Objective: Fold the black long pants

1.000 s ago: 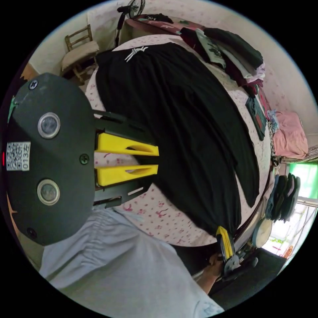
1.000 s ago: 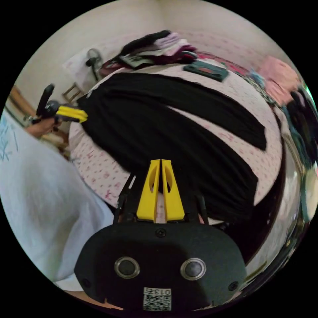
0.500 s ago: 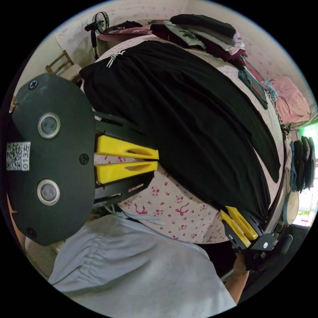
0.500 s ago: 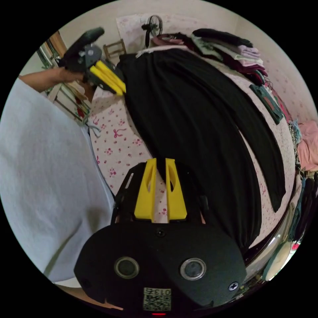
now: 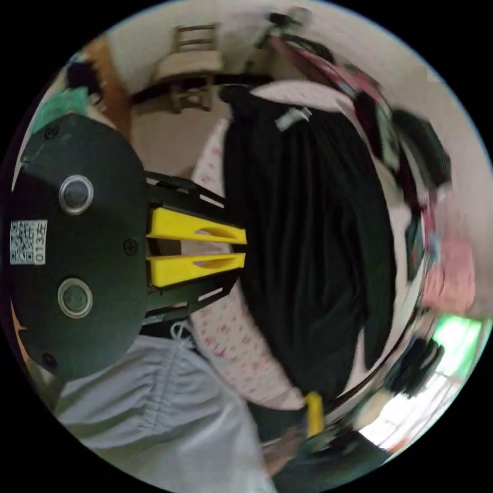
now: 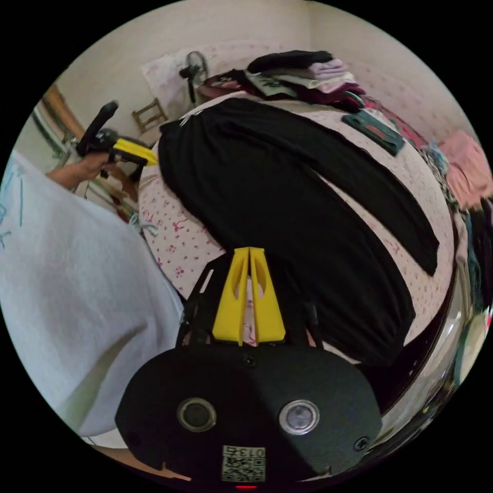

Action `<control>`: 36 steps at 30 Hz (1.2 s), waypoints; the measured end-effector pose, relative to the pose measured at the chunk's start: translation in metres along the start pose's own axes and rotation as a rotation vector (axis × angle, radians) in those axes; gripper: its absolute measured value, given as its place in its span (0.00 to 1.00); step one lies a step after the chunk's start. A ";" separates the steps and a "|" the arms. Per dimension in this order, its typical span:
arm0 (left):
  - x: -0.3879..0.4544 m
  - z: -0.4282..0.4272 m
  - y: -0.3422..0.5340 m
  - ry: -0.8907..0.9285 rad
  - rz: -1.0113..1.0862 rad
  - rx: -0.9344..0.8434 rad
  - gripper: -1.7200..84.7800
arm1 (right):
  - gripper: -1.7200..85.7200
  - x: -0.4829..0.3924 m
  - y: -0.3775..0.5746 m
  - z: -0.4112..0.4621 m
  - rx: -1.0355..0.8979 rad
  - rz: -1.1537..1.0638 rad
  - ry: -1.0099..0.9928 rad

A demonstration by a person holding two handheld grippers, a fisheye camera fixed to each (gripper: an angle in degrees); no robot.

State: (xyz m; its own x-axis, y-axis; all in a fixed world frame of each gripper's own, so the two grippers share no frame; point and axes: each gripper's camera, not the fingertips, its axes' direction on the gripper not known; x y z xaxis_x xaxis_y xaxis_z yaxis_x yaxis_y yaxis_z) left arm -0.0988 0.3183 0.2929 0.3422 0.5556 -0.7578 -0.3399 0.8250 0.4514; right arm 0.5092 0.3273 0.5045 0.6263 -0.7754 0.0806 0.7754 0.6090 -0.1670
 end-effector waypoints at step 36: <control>-0.285 -0.069 0.038 -0.036 -0.794 0.167 0.04 | 0.02 0.012 0.025 0.007 -0.076 0.388 0.137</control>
State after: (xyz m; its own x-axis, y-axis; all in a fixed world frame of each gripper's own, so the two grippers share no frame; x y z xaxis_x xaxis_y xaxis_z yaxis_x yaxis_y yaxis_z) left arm -0.2693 0.1843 0.4935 0.4553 -0.2010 -0.8673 0.1504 0.9776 -0.1476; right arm 0.5366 0.3344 0.5080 0.8505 -0.5088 -0.1333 0.4723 0.8504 -0.2320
